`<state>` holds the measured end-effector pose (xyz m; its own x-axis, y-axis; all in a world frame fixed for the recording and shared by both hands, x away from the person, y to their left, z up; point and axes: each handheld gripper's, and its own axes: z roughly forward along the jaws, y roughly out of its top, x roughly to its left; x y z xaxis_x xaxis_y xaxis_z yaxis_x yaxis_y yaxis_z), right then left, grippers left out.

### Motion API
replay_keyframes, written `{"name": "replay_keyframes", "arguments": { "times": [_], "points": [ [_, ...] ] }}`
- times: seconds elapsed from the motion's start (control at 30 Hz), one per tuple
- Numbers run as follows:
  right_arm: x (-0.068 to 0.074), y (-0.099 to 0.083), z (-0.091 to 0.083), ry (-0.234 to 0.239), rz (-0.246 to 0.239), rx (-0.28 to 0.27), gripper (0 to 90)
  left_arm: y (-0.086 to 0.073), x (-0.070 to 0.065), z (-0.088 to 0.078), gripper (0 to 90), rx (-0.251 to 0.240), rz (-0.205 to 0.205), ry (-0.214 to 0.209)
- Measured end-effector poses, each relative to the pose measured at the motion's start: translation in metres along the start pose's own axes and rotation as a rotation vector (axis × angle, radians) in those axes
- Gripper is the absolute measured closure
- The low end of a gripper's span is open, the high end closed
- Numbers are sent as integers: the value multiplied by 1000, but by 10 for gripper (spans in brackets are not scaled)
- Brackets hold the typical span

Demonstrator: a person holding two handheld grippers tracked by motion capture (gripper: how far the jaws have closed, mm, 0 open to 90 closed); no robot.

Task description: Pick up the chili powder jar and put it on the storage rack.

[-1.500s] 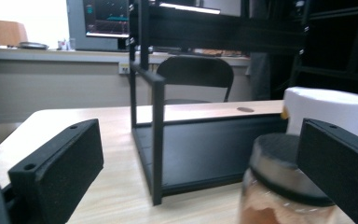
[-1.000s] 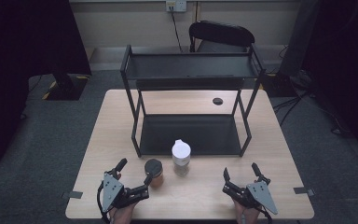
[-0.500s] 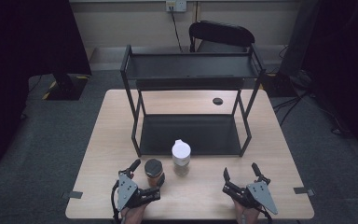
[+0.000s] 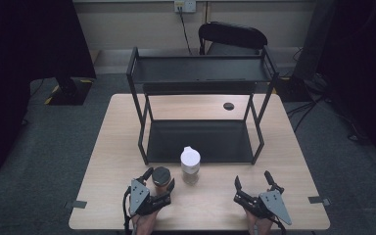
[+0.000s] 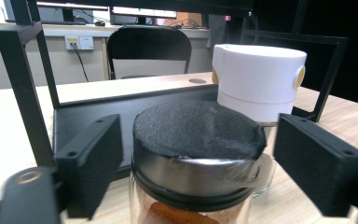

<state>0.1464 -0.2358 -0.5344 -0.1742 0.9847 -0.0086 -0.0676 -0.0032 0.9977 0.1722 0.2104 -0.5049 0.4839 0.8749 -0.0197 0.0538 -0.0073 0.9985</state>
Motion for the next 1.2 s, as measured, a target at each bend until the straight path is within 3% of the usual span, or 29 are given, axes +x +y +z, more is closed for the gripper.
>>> {"name": "replay_keyframes", "arguments": {
  "times": [0.5,1.2],
  "points": [
    [-1,0,0,5,0,-1,2,-3,7,4,315,14,-17,-14],
    [-1,0,0,5,0,-1,2,-2,0,2,339,6,10,12]
  ]
}}
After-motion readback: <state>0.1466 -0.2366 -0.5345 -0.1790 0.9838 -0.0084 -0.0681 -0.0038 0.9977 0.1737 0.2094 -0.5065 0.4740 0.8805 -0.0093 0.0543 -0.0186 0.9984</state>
